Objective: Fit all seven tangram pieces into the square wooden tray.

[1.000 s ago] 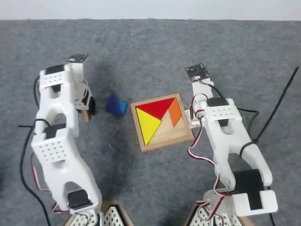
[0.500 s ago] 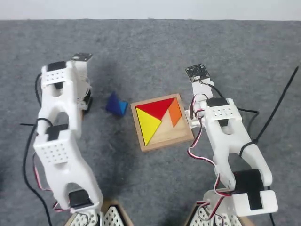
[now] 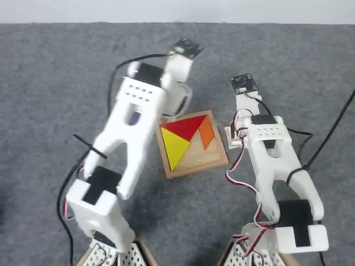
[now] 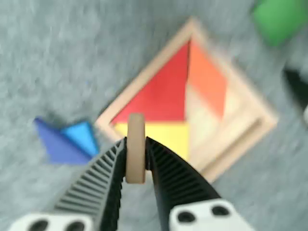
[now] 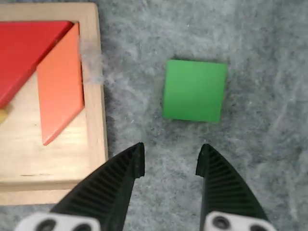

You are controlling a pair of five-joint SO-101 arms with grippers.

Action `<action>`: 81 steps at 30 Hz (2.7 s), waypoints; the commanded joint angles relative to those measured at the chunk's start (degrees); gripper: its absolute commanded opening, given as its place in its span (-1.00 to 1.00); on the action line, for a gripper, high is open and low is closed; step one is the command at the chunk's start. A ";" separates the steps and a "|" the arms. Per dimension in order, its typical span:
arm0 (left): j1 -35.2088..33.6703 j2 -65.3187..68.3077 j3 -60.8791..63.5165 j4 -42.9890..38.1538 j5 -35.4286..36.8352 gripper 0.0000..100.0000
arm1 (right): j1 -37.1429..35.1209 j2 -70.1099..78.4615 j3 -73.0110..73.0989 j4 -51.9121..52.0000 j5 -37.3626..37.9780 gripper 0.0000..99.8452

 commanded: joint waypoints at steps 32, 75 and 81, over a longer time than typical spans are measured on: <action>7.65 19.25 -5.93 -10.20 7.56 -0.79 | 7.52 -20.53 13.98 -13.58 -7.12 -0.61; 4.84 19.16 -2.59 -7.65 3.52 -0.79 | 5.76 -20.35 13.98 -13.58 -6.86 -0.61; 4.57 18.73 -3.30 -7.03 3.60 -0.79 | 5.76 -20.35 13.98 -13.58 -6.86 -0.61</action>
